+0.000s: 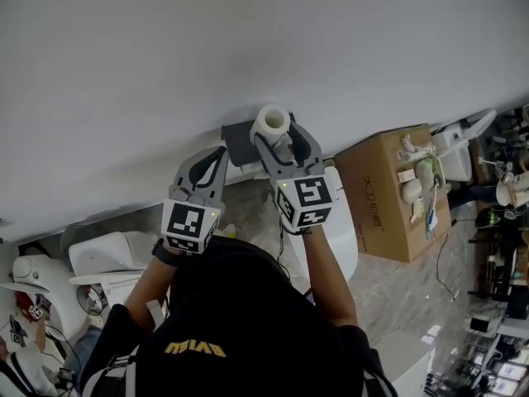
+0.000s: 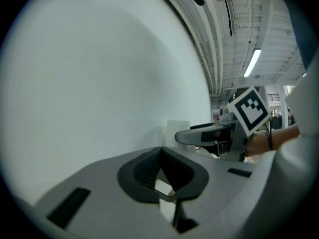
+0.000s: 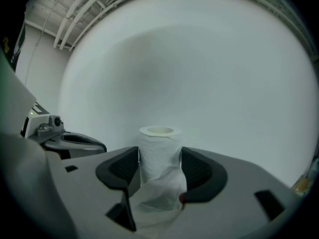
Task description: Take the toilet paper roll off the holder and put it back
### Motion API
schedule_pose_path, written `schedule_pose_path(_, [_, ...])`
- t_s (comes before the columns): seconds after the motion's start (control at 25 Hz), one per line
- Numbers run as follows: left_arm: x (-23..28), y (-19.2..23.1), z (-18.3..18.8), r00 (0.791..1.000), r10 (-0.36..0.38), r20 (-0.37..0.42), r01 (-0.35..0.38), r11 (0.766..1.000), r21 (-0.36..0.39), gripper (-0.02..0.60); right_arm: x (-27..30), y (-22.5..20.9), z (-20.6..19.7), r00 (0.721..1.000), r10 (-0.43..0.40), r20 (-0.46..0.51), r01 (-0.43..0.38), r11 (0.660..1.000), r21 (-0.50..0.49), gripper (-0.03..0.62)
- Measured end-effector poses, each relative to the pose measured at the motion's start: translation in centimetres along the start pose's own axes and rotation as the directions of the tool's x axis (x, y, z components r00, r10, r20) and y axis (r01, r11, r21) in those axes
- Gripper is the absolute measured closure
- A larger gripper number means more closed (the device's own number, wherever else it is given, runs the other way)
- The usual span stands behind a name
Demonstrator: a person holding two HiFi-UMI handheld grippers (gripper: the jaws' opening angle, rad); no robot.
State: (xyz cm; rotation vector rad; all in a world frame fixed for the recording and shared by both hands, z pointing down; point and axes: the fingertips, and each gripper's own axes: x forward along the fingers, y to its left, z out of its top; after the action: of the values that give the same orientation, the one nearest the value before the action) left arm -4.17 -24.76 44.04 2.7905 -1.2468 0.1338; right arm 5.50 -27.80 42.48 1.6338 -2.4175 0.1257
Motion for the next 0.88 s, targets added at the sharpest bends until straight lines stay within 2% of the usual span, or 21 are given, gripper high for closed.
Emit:
schedule_pose_path(0.12, [-0.1,-0.2,0.0,1.000,-0.002,0.001,0.002,1.000,0.002,0.571,-0.4,-0.2,-0.2,1.000,-0.007,-0.004,0.007,1.000,-0.007,0.336])
schedule_pose_path(0.52, [-0.2,0.4,0.5,1.000,-0.014,0.005,0.013,1.000,0.006,0.571,-1.6,-0.4,0.3,0.999,-0.034,-0.010,0.034,0.999,-0.020,0.335])
schedule_pose_path(0.72, [-1.2,-0.4,0.8,0.999,0.028,0.031,-0.027,0.999,-0.017,0.571,-4.2,-0.5,0.3,0.999,-0.031,-0.009,0.030,0.999,-0.031,0.336])
schedule_pose_path(0.88, [-2.6,-1.3,0.0,0.999,0.045,0.015,-0.045,0.999,-0.028,0.571,-6.2,-0.5,0.2,0.999,-0.035,-0.004,0.035,0.999,-0.028,0.336])
